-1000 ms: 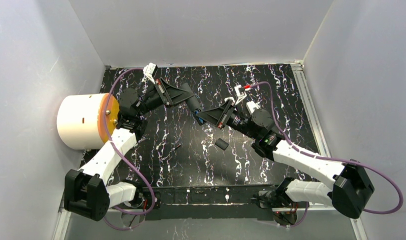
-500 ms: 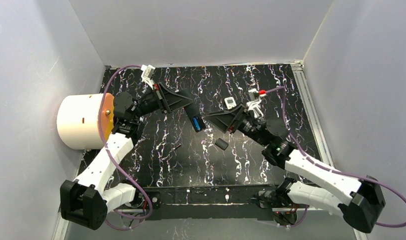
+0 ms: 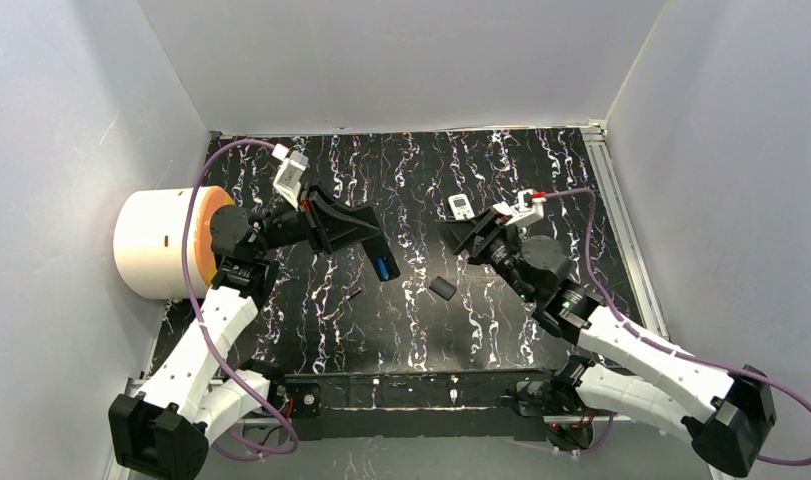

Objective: Load the batteries into the remote control

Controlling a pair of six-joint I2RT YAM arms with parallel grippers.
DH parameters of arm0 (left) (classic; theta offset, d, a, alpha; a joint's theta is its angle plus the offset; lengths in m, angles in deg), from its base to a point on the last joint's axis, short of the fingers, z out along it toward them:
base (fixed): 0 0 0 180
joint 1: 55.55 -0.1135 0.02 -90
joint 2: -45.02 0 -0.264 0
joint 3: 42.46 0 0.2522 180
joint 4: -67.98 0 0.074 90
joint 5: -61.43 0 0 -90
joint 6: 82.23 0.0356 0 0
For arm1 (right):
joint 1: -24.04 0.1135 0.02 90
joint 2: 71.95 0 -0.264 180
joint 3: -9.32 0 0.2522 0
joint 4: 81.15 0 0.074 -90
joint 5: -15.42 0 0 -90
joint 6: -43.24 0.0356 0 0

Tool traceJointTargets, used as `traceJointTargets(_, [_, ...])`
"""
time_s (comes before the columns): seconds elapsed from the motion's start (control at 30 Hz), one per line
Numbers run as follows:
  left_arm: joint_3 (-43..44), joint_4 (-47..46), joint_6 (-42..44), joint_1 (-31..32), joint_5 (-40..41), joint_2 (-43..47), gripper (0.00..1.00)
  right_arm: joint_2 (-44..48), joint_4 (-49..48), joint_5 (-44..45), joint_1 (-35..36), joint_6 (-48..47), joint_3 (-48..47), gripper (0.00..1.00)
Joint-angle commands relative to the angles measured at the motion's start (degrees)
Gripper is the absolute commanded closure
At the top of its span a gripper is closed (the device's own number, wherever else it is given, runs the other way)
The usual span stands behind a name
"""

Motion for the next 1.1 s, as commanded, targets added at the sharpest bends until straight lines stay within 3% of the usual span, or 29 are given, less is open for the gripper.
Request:
traceJointTargets(0.0, [-1.34,-1.67,6.45,0.12,-3.51,1.67,1.0,-4.96,11.61,6.52,-0.03,1.62,-4.85,0.26])
traceJointTargets(0.57, [-5.65,2.81,17.22,0.12,-4.13,8.93,1.0,-25.19,10.71,-7.49,0.29,5.33,-10.3,0.33])
traceJointTargets(0.83, [-5.02,16.88,24.93,0.12,0.48,13.92,1.0,-40.04,16.0,-9.12,4.35,10.19,-18.47,0.34])
traceJointTargets(1.07, [-5.22,22.97,27.26,0.08,0.89,17.42,1.0,-50.38,19.64,-9.36,9.01,17.14,-25.42,0.37])
